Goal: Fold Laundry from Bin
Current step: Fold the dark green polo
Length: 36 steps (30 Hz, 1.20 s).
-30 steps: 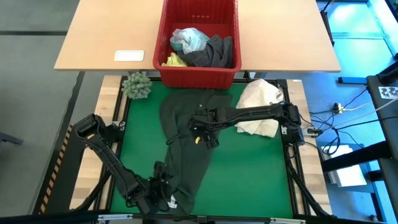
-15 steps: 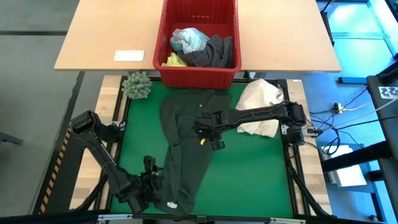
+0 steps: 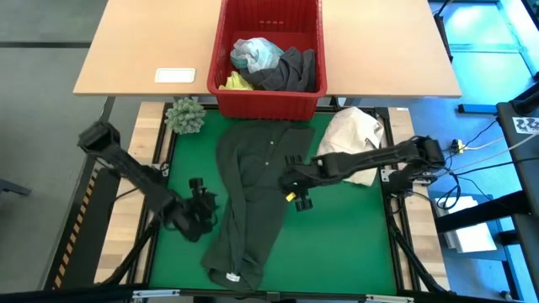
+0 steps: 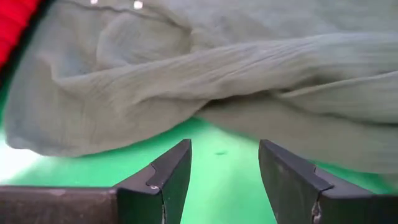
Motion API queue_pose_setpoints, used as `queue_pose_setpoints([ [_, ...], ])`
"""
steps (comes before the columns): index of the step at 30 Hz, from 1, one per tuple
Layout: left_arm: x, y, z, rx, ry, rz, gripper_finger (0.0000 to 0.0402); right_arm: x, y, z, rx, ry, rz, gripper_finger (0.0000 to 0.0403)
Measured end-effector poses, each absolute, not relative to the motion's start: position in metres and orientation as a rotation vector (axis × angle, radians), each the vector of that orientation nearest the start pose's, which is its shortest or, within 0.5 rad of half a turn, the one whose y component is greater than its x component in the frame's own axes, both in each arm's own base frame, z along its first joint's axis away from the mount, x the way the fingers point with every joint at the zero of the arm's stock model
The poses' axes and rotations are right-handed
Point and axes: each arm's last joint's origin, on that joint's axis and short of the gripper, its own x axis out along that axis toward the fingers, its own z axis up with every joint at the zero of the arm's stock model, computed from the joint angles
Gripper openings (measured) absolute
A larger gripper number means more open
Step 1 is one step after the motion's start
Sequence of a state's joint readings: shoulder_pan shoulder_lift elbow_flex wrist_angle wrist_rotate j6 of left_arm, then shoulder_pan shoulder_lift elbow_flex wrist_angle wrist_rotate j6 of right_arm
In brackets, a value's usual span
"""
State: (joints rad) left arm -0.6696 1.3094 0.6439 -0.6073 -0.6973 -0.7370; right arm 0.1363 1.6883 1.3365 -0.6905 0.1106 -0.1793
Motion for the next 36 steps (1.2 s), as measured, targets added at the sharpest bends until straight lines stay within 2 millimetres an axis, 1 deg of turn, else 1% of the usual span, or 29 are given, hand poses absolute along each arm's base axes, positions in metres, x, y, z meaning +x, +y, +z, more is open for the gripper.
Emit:
queue_pose_setpoints([
  [4,0.182,-0.085,0.156,0.159,0.952,0.372,0.0181,0.339,0.052,0.248,-0.293,0.936,0.123,0.0121],
  [9,0.196,-0.055,0.152,0.232,1.033,0.387,0.0181,0.335,0.056,0.246,-0.277,0.845,0.118,0.0121],
  [14,0.202,-0.033,0.149,0.298,1.115,0.358,0.0181,0.334,0.061,0.244,-0.275,0.822,0.129,0.0121],
  [20,0.203,-0.024,0.146,0.354,1.181,0.303,0.0181,0.332,0.068,0.242,-0.270,0.826,0.144,0.0121],
  [30,0.201,-0.021,0.145,0.406,1.224,0.271,0.0181,0.333,0.070,0.247,-0.239,0.787,0.134,0.0121],
  [36,0.200,-0.018,0.134,0.496,1.322,0.240,0.0181,0.333,0.070,0.247,-0.209,0.788,0.122,0.0121],
])
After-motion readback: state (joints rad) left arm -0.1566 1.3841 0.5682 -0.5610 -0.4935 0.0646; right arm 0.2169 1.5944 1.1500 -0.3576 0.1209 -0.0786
